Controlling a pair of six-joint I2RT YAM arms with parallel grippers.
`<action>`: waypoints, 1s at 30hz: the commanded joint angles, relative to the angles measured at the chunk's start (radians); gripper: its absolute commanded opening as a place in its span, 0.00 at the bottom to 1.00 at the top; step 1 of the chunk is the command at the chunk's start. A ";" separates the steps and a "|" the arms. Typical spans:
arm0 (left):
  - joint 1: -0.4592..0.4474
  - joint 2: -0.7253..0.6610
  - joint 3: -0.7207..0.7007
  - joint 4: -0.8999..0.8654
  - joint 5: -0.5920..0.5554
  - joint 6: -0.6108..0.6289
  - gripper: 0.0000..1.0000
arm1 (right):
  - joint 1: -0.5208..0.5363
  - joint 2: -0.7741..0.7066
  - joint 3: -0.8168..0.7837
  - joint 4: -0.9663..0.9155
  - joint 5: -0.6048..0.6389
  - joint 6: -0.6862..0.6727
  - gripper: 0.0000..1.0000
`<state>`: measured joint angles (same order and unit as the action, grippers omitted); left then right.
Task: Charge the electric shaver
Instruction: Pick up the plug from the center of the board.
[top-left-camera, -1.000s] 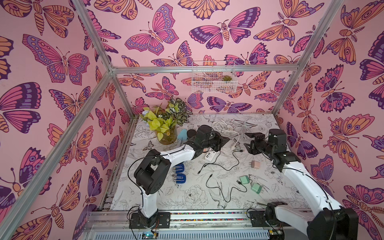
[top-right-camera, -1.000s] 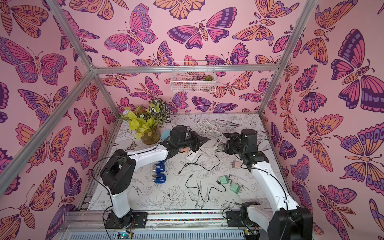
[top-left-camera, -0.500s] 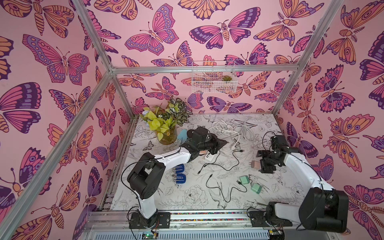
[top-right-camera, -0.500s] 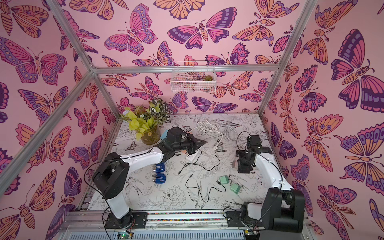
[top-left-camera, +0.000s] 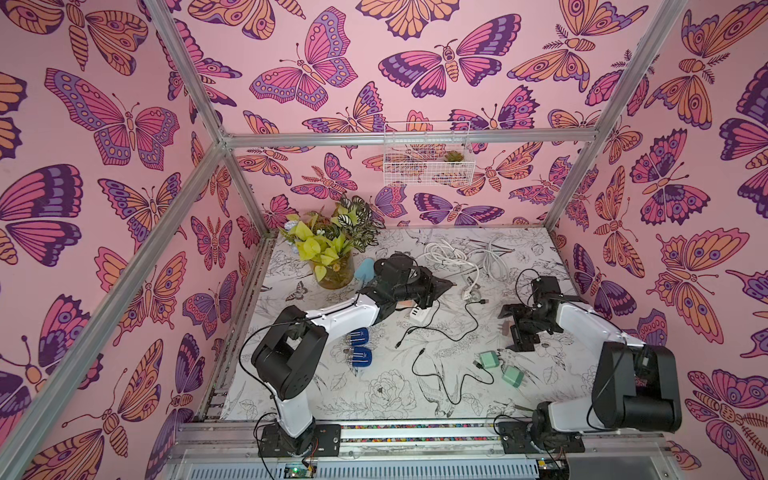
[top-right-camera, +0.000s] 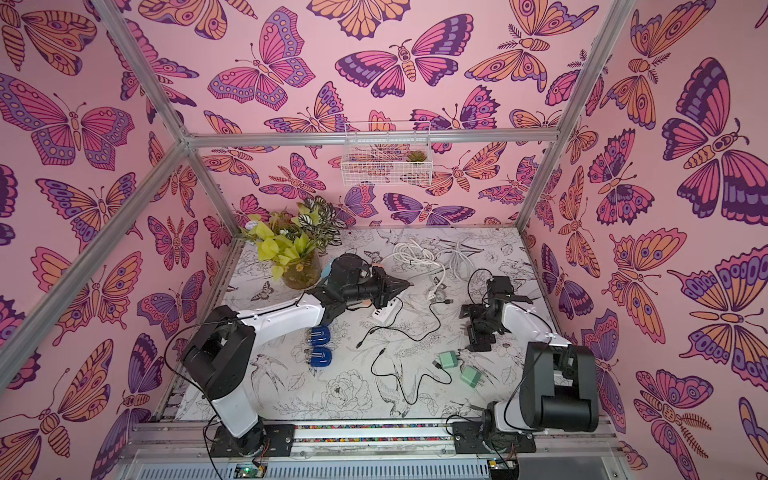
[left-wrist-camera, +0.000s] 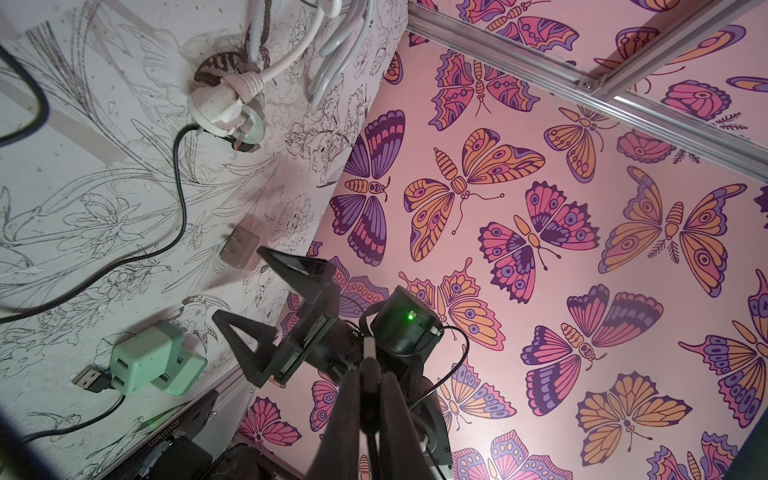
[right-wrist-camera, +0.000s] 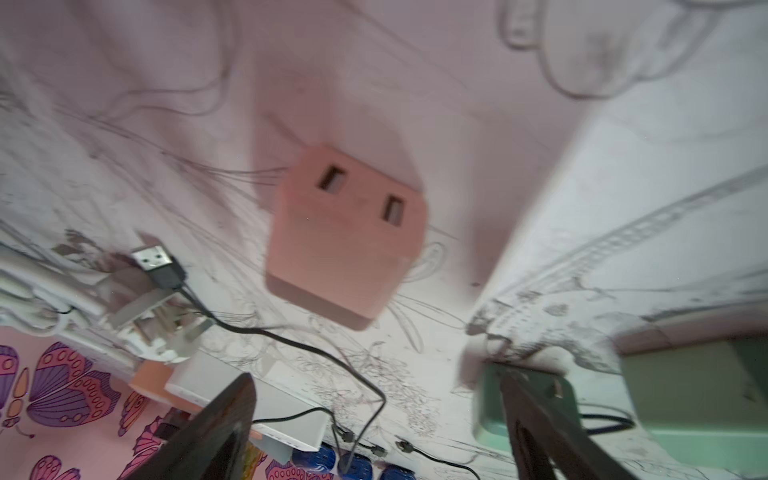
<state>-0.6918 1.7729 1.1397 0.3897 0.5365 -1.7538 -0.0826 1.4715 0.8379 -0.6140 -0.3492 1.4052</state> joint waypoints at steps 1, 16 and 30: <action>0.006 -0.033 -0.029 0.008 0.015 0.022 0.00 | 0.001 0.072 0.065 0.091 0.002 -0.029 0.90; 0.007 -0.052 -0.037 0.008 -0.007 0.022 0.00 | -0.030 0.285 0.217 0.201 0.046 0.016 0.82; 0.009 -0.052 -0.041 0.009 -0.009 0.017 0.00 | -0.059 0.242 0.510 -0.291 0.247 -0.384 0.86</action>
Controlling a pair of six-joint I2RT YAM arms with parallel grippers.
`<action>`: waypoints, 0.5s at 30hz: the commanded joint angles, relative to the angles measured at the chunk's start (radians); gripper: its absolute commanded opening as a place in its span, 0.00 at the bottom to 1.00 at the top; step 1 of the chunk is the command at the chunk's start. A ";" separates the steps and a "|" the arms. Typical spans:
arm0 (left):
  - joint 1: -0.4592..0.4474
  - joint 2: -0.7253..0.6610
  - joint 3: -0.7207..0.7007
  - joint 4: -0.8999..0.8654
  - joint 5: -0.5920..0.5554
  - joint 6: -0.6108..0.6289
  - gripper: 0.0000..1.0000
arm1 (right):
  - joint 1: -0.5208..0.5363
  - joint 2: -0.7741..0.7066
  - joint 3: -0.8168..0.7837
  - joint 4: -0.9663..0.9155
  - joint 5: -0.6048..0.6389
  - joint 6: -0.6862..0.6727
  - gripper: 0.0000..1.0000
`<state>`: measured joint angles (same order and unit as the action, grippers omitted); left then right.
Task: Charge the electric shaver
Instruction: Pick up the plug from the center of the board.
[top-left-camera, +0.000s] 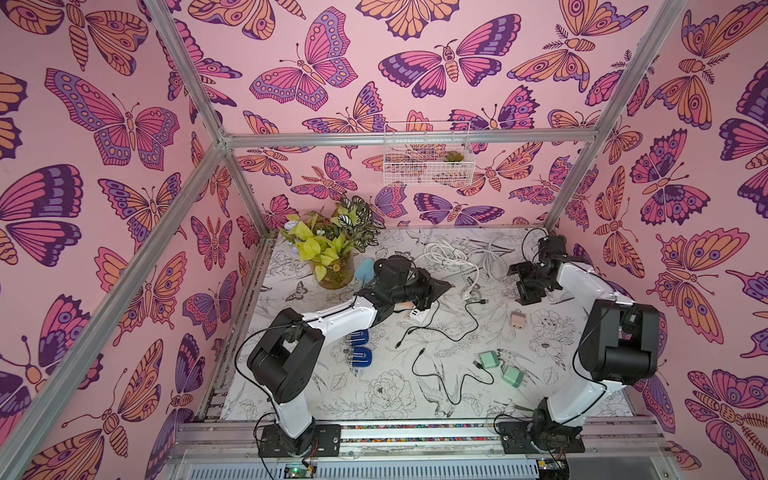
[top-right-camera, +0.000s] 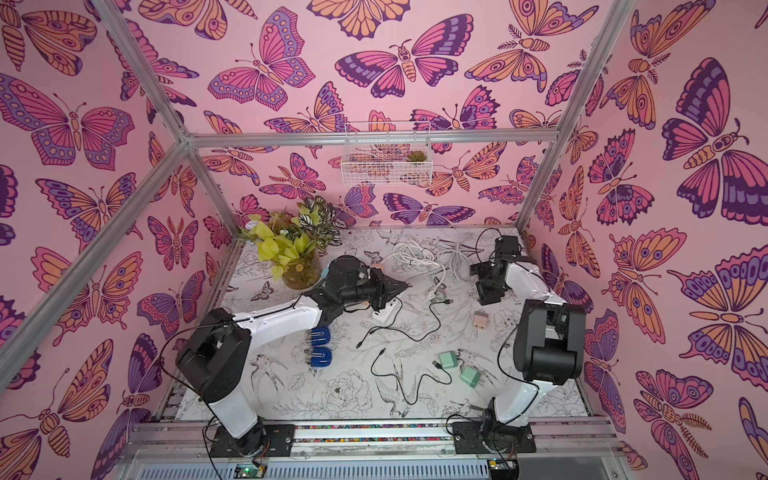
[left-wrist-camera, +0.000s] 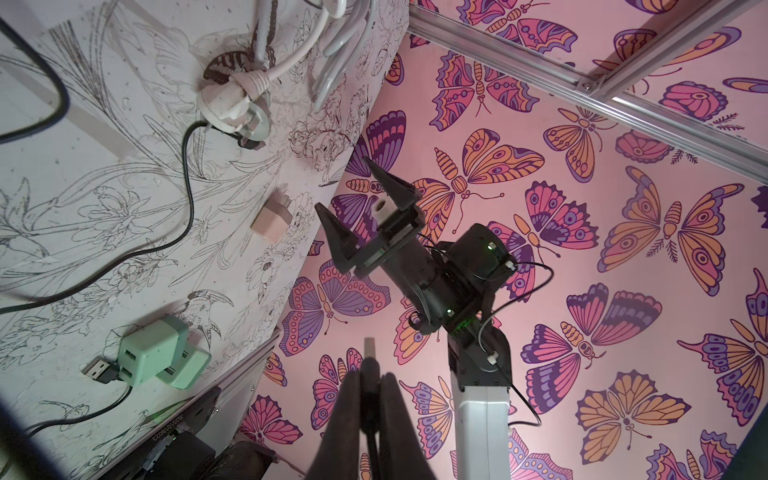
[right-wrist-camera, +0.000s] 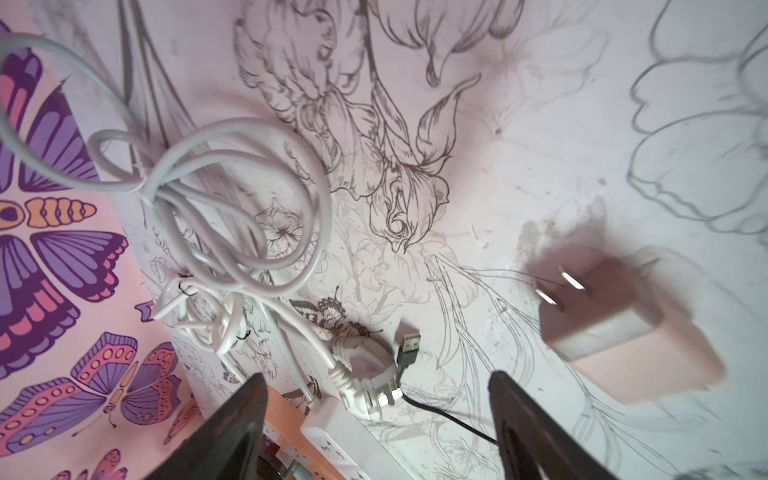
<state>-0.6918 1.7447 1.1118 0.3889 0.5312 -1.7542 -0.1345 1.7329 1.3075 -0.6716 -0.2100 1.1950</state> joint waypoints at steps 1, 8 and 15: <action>0.009 -0.021 -0.011 0.010 -0.001 0.018 0.00 | -0.009 -0.018 0.047 -0.267 0.135 -0.217 0.87; 0.011 -0.014 -0.003 0.010 0.010 0.016 0.00 | -0.023 0.076 0.109 -0.376 0.167 -0.495 0.90; 0.014 -0.015 -0.006 0.008 0.015 0.016 0.00 | -0.021 0.191 0.138 -0.390 0.116 -0.628 0.88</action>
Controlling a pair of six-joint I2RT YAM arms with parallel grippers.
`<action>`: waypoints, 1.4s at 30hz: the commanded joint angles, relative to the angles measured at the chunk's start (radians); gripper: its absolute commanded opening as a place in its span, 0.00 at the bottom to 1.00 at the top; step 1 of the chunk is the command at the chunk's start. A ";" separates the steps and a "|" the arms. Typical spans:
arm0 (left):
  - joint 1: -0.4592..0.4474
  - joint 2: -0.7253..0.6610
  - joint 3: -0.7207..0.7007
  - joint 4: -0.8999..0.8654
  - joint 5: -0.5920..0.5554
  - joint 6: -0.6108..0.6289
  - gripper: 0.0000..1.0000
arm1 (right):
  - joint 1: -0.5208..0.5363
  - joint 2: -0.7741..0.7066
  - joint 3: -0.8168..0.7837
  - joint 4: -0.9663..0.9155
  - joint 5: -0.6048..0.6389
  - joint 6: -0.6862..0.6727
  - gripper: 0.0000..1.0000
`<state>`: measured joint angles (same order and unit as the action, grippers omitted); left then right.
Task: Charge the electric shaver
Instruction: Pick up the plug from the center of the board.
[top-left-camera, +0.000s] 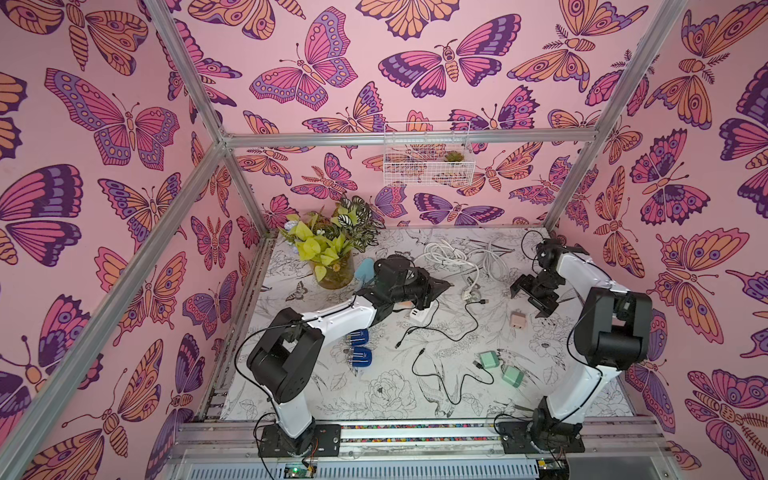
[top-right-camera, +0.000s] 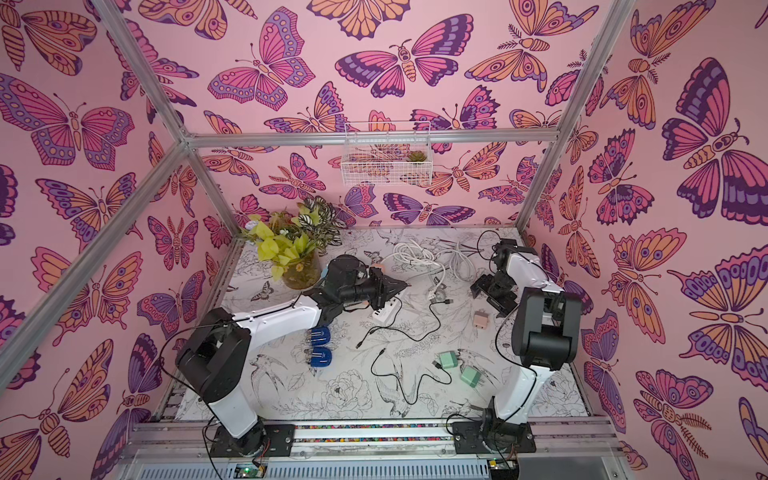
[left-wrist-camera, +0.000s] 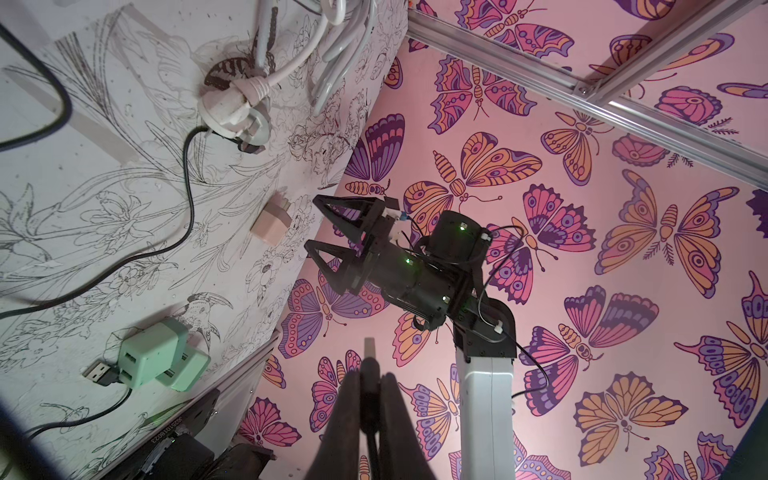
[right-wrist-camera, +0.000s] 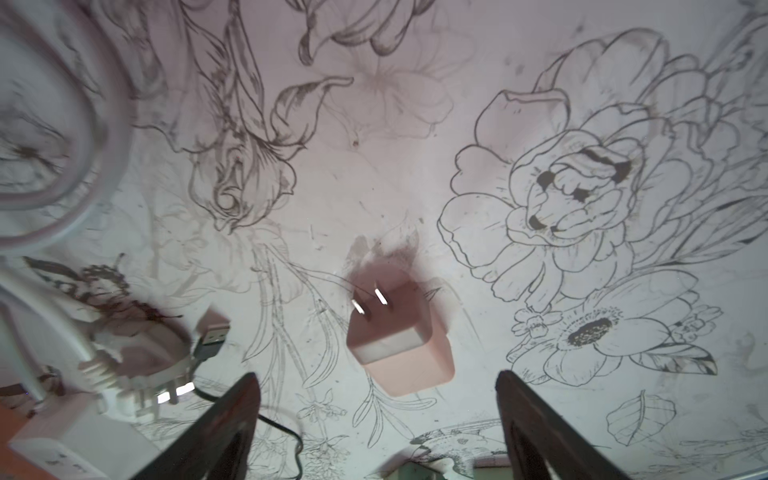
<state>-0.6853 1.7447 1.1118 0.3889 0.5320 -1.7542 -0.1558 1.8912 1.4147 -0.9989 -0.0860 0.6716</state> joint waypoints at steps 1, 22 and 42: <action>0.008 -0.014 -0.006 0.007 0.014 0.016 0.00 | 0.002 0.046 0.031 -0.060 -0.010 -0.112 0.86; 0.007 -0.016 -0.006 0.001 0.012 0.016 0.00 | 0.003 0.109 -0.054 0.008 -0.027 -0.122 0.66; 0.008 -0.017 -0.008 0.001 0.014 0.015 0.00 | 0.003 0.056 -0.150 0.064 -0.072 -0.012 0.45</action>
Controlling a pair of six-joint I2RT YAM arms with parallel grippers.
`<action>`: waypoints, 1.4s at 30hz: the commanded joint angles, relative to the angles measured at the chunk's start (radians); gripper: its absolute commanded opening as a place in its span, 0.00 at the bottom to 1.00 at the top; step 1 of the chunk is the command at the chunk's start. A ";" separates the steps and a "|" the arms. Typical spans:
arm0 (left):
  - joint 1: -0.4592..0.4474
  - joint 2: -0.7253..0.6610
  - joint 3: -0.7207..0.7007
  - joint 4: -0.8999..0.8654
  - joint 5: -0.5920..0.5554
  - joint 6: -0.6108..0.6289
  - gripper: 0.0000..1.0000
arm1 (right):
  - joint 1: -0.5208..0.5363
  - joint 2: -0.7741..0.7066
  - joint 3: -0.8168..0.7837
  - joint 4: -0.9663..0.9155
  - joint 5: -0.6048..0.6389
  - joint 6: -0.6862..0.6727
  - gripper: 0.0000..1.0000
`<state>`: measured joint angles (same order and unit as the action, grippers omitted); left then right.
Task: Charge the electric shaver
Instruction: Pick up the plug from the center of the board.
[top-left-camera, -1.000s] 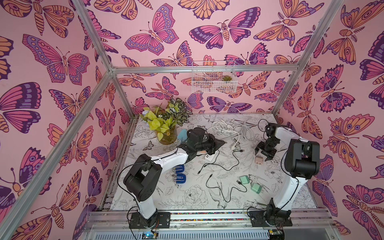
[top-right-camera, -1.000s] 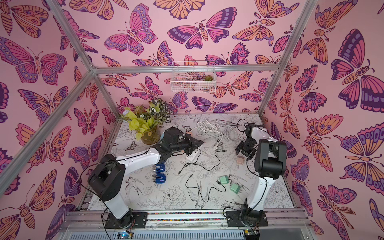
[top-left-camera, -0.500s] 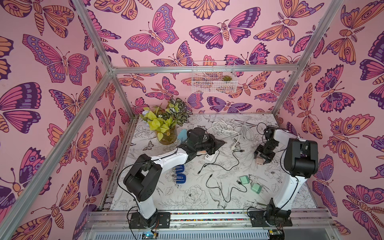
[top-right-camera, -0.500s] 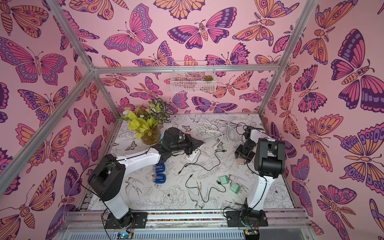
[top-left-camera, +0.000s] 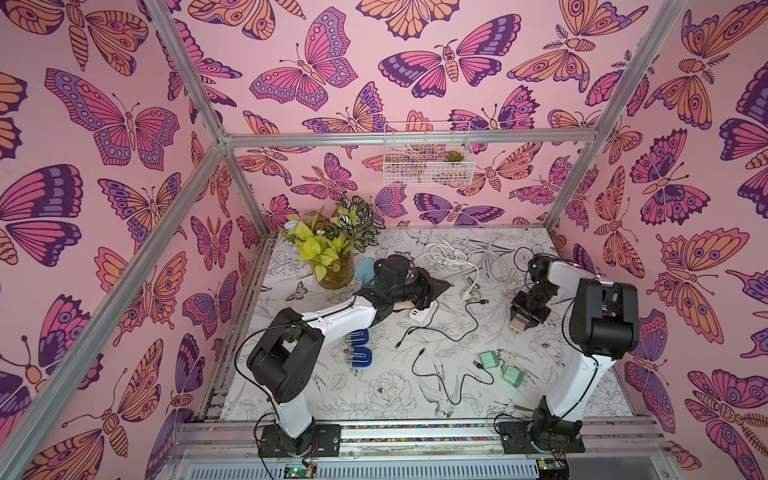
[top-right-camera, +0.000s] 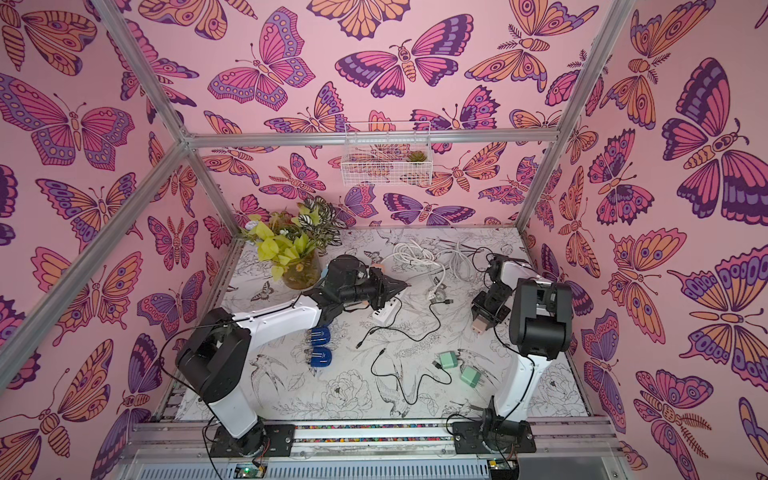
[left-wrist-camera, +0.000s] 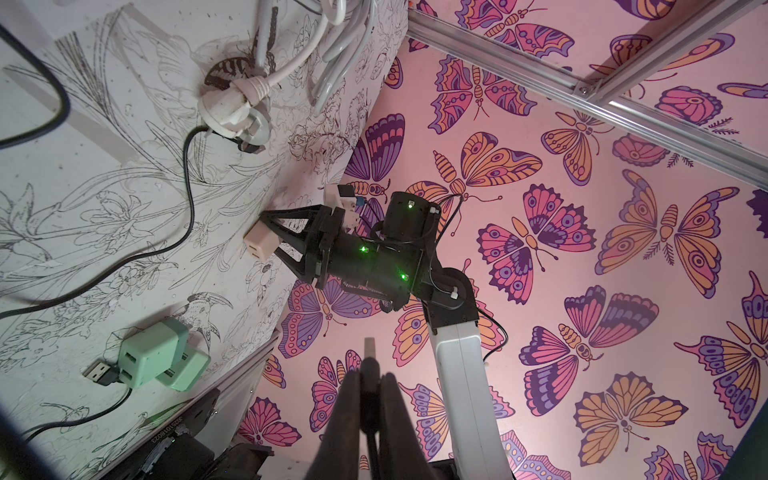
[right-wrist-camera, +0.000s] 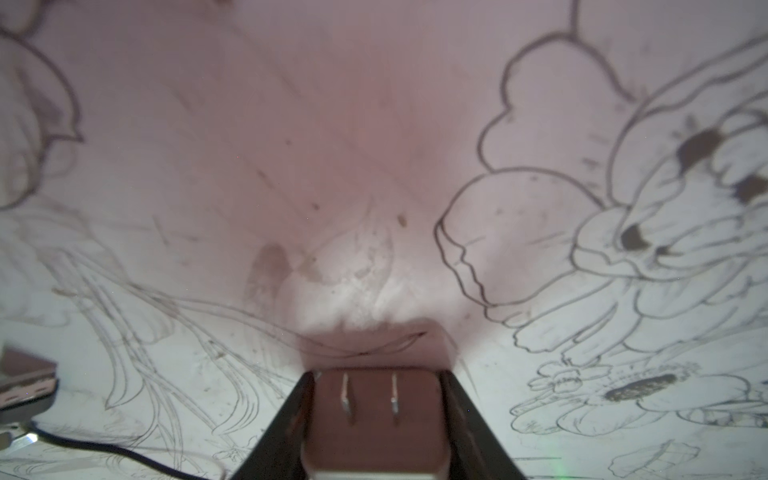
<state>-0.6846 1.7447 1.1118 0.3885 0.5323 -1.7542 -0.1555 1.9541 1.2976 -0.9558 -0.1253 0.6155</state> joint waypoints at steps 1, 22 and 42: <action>0.007 -0.016 -0.007 0.001 0.014 0.015 0.00 | 0.002 -0.007 -0.036 0.024 -0.038 0.052 0.47; 0.006 -0.009 -0.012 0.001 0.008 0.009 0.00 | 0.001 -0.020 -0.075 0.007 -0.032 0.101 0.38; 0.008 0.019 -0.018 0.134 -0.119 -0.017 0.00 | 0.204 -0.602 -0.459 1.042 -0.457 1.018 0.00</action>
<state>-0.6846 1.7451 1.1065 0.4507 0.4694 -1.7702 -0.0166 1.3643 0.8764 -0.2470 -0.5430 1.3609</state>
